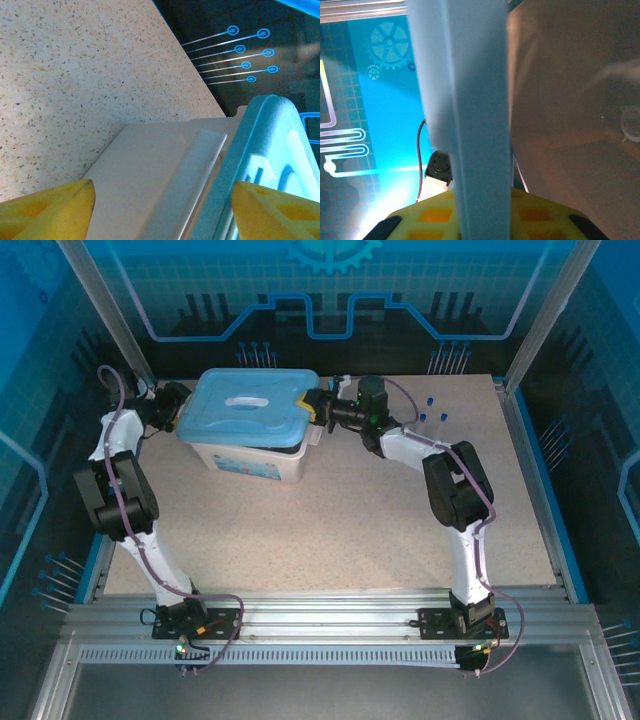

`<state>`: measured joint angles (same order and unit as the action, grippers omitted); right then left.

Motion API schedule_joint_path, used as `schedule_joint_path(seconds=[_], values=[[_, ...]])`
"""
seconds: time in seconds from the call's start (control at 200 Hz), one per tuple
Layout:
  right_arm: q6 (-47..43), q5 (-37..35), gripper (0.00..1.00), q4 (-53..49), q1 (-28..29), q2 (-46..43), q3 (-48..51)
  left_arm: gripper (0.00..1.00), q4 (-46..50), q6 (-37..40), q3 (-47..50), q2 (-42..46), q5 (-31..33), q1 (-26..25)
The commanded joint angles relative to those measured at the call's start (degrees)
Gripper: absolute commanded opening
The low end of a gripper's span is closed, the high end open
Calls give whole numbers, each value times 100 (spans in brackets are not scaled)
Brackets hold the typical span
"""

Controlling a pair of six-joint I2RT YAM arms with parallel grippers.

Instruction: Organize the chemistry lab equipment

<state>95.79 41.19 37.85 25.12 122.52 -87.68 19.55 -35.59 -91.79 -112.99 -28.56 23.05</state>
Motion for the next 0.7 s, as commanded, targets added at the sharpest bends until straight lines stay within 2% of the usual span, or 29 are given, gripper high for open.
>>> schedule_joint_path(seconds=[0.0, 0.16, 0.4, 0.696], values=[[28, 56, 27, 224, -96, -44, 60, 71, -100, 114, -24, 24, -67, -89], [20, 48, 38, 243, -126, -103, 125, 71, -30, 149, -41, 23, -61, -139], [-159, 47, 44, 38, -213, -266, 238, 70, -64, 101, 16, 88, -66, -150], [-1220, -139, 50, -1360, -415, -1003, 735, 70, -75, 35, 47, 93, -124, -166]])
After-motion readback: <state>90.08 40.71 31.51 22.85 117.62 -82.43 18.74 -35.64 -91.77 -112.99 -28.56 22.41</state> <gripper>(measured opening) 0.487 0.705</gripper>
